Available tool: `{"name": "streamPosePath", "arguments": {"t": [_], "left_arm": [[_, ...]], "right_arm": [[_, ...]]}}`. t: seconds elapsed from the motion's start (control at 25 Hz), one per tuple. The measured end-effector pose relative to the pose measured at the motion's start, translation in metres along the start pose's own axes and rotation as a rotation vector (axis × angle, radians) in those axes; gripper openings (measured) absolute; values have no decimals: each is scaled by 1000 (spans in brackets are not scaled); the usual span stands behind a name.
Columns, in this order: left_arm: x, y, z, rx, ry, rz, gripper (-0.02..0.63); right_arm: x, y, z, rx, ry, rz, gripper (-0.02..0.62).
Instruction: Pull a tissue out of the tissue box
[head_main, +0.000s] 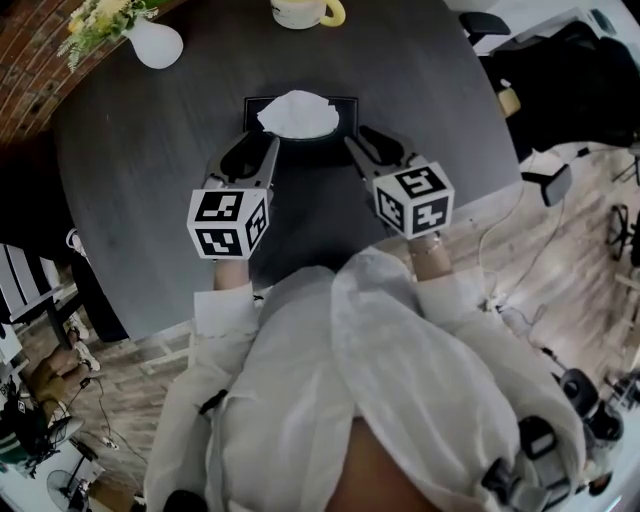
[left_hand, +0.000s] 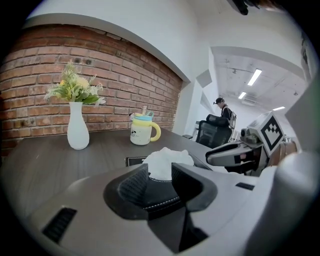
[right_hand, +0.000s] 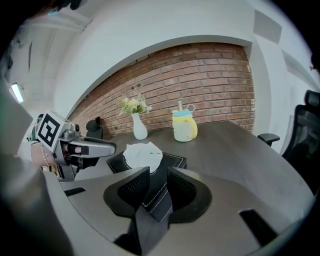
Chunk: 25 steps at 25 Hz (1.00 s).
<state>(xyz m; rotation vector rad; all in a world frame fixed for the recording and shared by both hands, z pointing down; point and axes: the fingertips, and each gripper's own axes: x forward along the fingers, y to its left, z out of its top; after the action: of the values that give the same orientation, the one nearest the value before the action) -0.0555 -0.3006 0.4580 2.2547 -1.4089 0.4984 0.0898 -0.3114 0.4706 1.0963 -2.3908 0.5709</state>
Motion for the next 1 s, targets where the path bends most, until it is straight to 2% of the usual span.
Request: {"name": "streamPosePath", "arguments": {"t": [0.4, 0.88, 1.0], "left_arm": [[20, 13, 13, 59, 44, 27, 153], [52, 6, 24, 200, 116, -66, 161], [61, 3, 25, 212, 133, -91, 161]], "right_arm": [[19, -18, -1, 13, 45, 15, 123], [30, -19, -6, 14, 74, 47, 132], [30, -19, -6, 14, 76, 51, 132]]}}
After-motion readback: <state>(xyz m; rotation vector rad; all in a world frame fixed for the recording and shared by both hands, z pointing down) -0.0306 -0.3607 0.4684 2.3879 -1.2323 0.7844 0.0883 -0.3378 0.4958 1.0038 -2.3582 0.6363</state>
